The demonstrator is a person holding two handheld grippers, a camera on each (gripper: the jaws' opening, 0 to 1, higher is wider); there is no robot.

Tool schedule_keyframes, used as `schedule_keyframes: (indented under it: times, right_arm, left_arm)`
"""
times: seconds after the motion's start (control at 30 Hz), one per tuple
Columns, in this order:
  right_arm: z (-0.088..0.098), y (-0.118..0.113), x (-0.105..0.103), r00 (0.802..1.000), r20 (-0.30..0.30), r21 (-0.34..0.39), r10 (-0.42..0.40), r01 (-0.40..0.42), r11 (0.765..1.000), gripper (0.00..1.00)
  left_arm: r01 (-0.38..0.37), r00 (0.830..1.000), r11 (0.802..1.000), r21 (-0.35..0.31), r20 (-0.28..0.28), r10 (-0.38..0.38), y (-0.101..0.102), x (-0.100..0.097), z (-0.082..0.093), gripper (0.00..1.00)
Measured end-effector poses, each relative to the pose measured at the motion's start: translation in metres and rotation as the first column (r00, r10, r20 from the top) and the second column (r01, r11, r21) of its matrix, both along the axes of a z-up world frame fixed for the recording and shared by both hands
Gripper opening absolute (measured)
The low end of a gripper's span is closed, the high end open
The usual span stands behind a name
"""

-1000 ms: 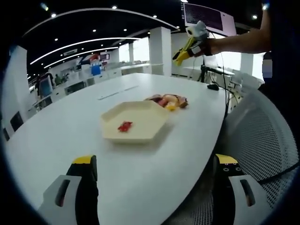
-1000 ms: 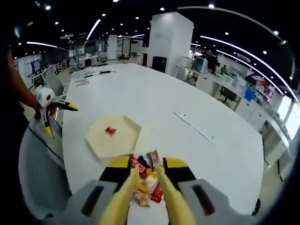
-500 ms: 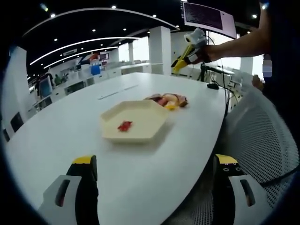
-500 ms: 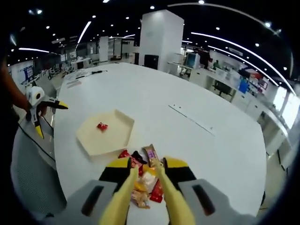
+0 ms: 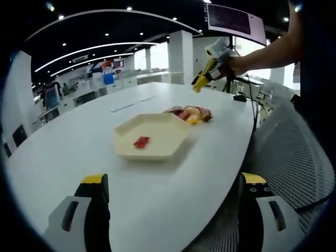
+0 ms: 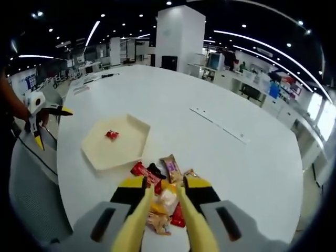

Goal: Place the target food into the container with the food tongs after gripping and lifting it, then release it inside without dropping or visibly crushing the food.

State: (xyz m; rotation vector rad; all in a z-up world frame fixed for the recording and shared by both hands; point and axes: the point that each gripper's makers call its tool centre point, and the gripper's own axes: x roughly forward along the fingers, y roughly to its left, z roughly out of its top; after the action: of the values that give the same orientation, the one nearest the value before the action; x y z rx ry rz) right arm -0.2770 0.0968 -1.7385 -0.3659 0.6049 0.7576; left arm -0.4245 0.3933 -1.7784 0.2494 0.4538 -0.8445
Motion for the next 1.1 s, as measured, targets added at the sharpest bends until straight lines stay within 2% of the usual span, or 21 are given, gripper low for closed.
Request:
schedule_keyframes:
  times: [0.27, 0.53, 1.1]
  right_arm:
    - [-0.018, 0.003, 0.005, 0.999, -0.033, 0.015, -0.035, 0.036, 0.999, 0.27]
    - [-0.036, 0.004, 0.009, 0.996, -0.059, -0.014, -0.073, 0.073, 0.997, 0.28]
    - [-0.063, -0.003, 0.018, 0.981, -0.121, -0.023, -0.149, 0.147, 0.989, 0.28]
  left_arm:
    - [-0.003, 1.0, 1.0, -0.001, -0.006, 0.003, 0.0, 0.0, 0.0, 1.0]
    - [-0.004, 1.0, 1.0, -0.003, -0.008, 0.004, 0.001, 0.0, -0.001, 1.0]
    - [-0.004, 1.0, 1.0, 0.0, -0.022, 0.004, 0.001, 0.0, -0.003, 1.0]
